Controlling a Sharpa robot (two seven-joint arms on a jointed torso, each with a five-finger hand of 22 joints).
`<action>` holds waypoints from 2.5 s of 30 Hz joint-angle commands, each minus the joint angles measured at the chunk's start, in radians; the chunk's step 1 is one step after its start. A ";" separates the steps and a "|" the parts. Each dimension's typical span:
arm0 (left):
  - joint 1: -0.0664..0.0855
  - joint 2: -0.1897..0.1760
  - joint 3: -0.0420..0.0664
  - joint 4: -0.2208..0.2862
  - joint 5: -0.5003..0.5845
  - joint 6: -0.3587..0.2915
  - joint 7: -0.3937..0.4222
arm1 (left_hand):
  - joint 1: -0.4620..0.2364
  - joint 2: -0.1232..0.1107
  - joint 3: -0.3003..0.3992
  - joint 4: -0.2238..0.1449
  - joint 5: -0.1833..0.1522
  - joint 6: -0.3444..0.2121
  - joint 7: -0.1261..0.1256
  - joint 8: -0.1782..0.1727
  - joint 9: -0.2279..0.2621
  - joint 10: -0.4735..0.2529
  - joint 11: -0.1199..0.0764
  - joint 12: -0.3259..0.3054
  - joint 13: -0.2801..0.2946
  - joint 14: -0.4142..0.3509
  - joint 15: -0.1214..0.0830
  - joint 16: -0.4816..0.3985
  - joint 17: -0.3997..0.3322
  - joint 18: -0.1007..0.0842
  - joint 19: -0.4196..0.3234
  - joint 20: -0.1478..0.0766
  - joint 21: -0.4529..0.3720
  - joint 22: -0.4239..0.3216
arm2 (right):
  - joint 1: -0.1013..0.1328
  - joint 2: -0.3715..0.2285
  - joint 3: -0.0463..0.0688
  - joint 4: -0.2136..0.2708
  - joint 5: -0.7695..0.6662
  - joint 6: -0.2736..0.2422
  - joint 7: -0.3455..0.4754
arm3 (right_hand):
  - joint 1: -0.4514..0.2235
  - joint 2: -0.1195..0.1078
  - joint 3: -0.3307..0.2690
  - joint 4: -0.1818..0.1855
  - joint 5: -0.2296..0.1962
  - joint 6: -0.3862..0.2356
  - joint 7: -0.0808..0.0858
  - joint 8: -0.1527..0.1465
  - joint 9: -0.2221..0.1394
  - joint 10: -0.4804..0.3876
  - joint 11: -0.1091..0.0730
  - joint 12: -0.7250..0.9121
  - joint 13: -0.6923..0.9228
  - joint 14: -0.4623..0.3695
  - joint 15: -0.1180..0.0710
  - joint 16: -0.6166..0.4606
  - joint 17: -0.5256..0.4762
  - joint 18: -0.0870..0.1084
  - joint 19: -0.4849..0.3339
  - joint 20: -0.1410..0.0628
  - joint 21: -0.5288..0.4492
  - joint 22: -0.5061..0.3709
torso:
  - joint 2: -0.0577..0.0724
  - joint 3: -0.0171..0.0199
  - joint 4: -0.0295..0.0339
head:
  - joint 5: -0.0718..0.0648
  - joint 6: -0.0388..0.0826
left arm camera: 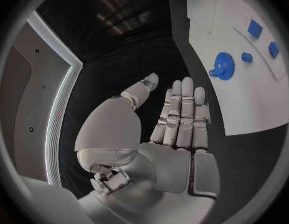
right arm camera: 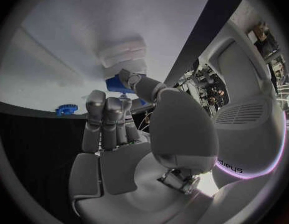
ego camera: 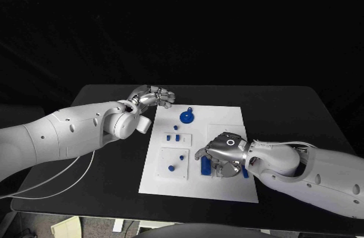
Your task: Assemble the parts on the task board
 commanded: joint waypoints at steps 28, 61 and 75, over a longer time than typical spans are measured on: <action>0.001 0.000 0.001 0.002 -0.006 0.011 0.004 | -0.006 -0.004 0.002 0.004 -0.006 -0.008 0.002 0.000 -0.001 -0.005 0.001 -0.004 -0.001 0.006 -0.001 -0.006 0.005 0.008 0.005 0.003 -0.008 0.003 | 0.011 -0.080 0.000 0.058 0.383 -0.037 -0.108 | -0.261 0.037 -0.246 0.056 0.067 0.176 0.054 0.184 0.148 0.022 0.038 0.061 -0.032 0.032 0.035 0.012 0.005 0.014 0.031 -0.020 0.012 0.004 | 0.001 -0.0002 0.0002 | -0.004 0.012; 0.001 0.001 0.001 -0.001 -0.006 0.014 0.002 | -0.007 -0.002 0.002 0.005 -0.006 -0.008 0.002 0.000 -0.002 -0.005 0.001 -0.004 -0.001 0.006 -0.001 -0.009 0.009 0.007 0.006 0.004 -0.009 0.004 | -0.025 -0.034 0.000 0.047 0.254 -0.052 -0.204 | -0.260 0.049 -0.262 0.067 0.053 0.353 -0.045 0.310 0.671 0.117 -0.053 0.066 -0.044 0.086 -0.041 -0.005 -0.001 0.014 0.080 -0.031 0.010 -0.011 | 0.001 -0.0004 -0.0002 | -0.002 -0.001; 0.000 0.003 0.001 -0.003 -0.006 0.015 0.002 | -0.006 -0.002 0.002 0.006 -0.006 -0.009 0.002 0.000 -0.002 -0.005 0.001 -0.004 -0.001 0.006 -0.001 -0.010 0.010 0.007 0.006 0.003 -0.009 0.005 | -0.029 -0.052 0.000 0.048 0.350 -0.151 -0.173 | -0.276 0.033 -0.262 0.071 0.062 0.351 -0.041 0.273 0.692 0.114 -0.051 0.059 -0.039 0.086 -0.042 -0.007 0.001 0.014 0.081 -0.031 0.010 -0.012 | 0.000 -0.0004 0.0000 | -0.005 0.000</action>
